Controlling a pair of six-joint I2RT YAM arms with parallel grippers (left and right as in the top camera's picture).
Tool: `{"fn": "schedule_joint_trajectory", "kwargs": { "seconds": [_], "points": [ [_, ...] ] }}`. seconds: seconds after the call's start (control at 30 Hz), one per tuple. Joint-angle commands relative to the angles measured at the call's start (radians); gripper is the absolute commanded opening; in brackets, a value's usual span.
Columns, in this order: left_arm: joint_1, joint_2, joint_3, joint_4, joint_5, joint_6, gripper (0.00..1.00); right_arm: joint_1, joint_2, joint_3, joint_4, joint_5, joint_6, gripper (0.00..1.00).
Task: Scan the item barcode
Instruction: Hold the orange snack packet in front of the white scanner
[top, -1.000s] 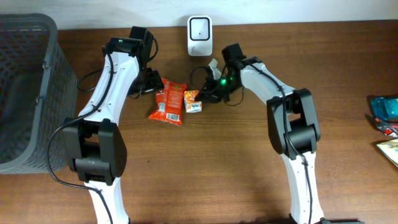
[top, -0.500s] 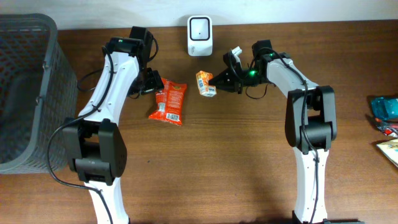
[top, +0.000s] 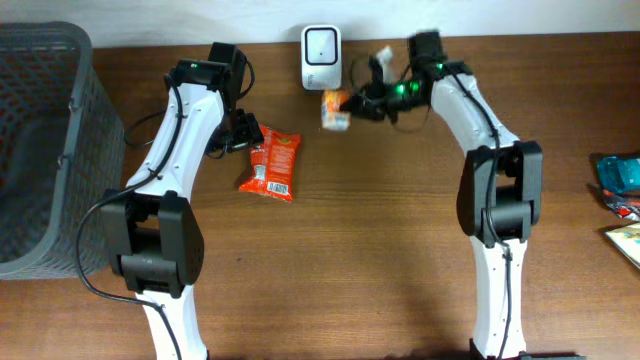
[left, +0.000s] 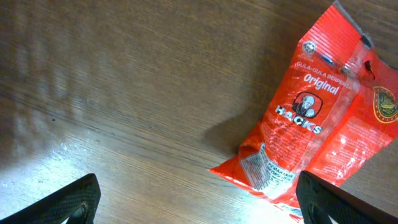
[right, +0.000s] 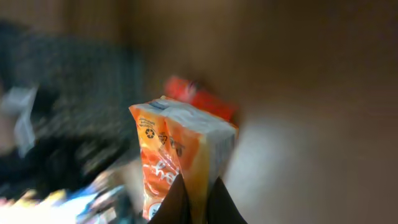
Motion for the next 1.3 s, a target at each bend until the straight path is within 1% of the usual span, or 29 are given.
{"fn": "schedule_joint_trajectory", "kwargs": {
  "seconds": [0.0, 0.03, 0.07, 0.13, 0.2, 0.23, 0.27, 0.33, 0.37, 0.4, 0.53, 0.63, 0.67, 1.07, 1.2, 1.23, 1.27],
  "points": [
    [0.000, -0.017, -0.002, -0.001, -0.013, -0.009, 0.99, 0.043, 0.003, 0.185, 0.010, 0.578, 0.076, 0.04],
    [0.000, -0.017, -0.002, -0.001, -0.013, -0.009, 0.99, 0.068, 0.003, 0.231, 0.027, 0.766, 0.072, 0.04],
    [0.000, -0.017, -0.002, -0.001, -0.013, -0.009, 0.99, 0.093, 0.003, 0.254, 0.061, 0.889, 0.038, 0.04],
    [0.000, -0.017, -0.002, -0.001, -0.013, -0.009, 0.99, 0.138, 0.003, 0.257, 0.149, 1.042, -0.076, 0.04],
    [0.000, -0.017, -0.002, -0.001, -0.013, -0.009, 0.99, 0.211, 0.017, 0.257, 0.252, 1.279, -0.293, 0.04],
    [0.000, -0.017, -0.002, -0.001, -0.013, -0.009, 0.99, 0.230, 0.027, 0.257, 0.282, 1.349, -0.361, 0.04],
    [0.000, -0.017, -0.002, -0.001, -0.013, -0.009, 0.99, 0.260, 0.042, 0.257, 0.340, 1.460, -0.475, 0.04],
    [0.000, -0.017, -0.002, -0.001, -0.013, -0.009, 0.99, 0.291, 0.073, 0.257, 0.435, 1.556, -0.635, 0.04],
    [0.000, -0.017, -0.002, -0.001, -0.013, -0.009, 0.99, 0.303, 0.090, 0.257, 0.471, 1.559, -0.702, 0.04],
    [0.000, -0.017, -0.002, -0.001, -0.013, -0.009, 0.99, 0.309, 0.101, 0.257, 0.493, 1.559, -0.728, 0.04],
    [0.000, -0.017, -0.002, -0.001, -0.013, -0.009, 0.99, 0.307, 0.126, 0.257, 0.510, 1.542, -0.745, 0.04],
    [0.000, -0.017, -0.002, -0.001, -0.013, -0.009, 0.99, 0.307, 0.131, 0.257, 0.462, 1.426, -0.787, 0.04],
    [0.000, -0.017, -0.002, -0.001, -0.013, -0.009, 0.99, 0.309, 0.131, 0.257, 0.455, 1.415, -0.790, 0.04],
    [0.000, -0.017, -0.002, -0.001, -0.013, -0.009, 0.99, 0.323, 0.109, 0.259, 0.476, 1.409, -0.786, 0.04],
    [0.000, -0.017, -0.002, -0.001, -0.013, -0.009, 0.99, 0.333, 0.110, 0.258, 0.443, 1.397, -0.785, 0.04],
    [0.000, -0.017, -0.002, -0.001, -0.013, -0.009, 0.99, 0.334, 0.109, 0.258, 0.437, 1.408, -0.779, 0.04],
    [0.000, -0.017, -0.002, -0.001, -0.013, -0.009, 0.99, 0.334, 0.098, 0.259, 0.446, 1.482, -0.716, 0.04]
  ]
}}
